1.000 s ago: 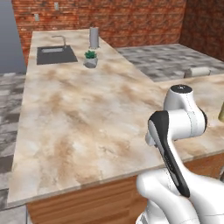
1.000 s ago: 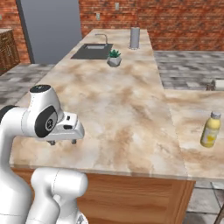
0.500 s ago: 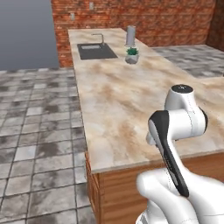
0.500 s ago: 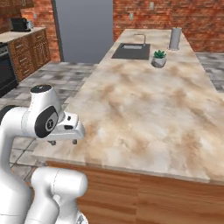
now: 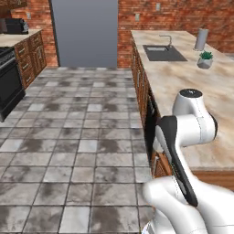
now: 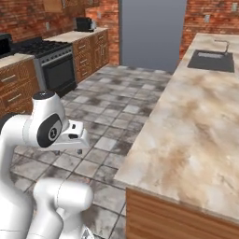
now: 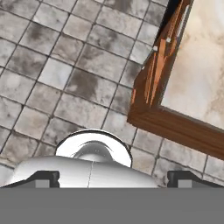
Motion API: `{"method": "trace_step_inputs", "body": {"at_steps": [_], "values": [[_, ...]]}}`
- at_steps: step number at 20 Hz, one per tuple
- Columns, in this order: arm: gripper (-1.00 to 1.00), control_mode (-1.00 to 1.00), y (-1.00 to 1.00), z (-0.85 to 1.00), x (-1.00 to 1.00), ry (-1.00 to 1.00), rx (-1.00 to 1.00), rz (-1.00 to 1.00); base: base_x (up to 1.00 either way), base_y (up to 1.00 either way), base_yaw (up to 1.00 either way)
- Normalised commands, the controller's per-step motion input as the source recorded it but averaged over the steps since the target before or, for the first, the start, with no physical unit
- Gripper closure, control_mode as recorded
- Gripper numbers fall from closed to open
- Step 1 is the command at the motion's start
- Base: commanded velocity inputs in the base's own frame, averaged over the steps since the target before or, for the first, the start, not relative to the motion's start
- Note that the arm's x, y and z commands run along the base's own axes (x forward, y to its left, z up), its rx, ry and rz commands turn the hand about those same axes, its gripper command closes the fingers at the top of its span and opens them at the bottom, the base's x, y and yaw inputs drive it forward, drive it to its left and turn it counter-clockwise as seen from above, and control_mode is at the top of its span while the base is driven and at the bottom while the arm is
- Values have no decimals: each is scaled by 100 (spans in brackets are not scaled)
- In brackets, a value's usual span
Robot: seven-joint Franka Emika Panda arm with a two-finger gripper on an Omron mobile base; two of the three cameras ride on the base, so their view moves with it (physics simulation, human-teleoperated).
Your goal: Place the drinks on the dining counter in a tight cluster.
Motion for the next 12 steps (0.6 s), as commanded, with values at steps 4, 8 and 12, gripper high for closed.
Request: {"method": "trace_step_inputs", "body": {"at_steps": [4,8,12], "values": [[-100,100,0,0,0,0,0,0,45,100,4],[-100,100,0,0,0,0,0,0,88,100,-6],[-100,100,0,0,0,0,0,0,100,100,-7]]}}
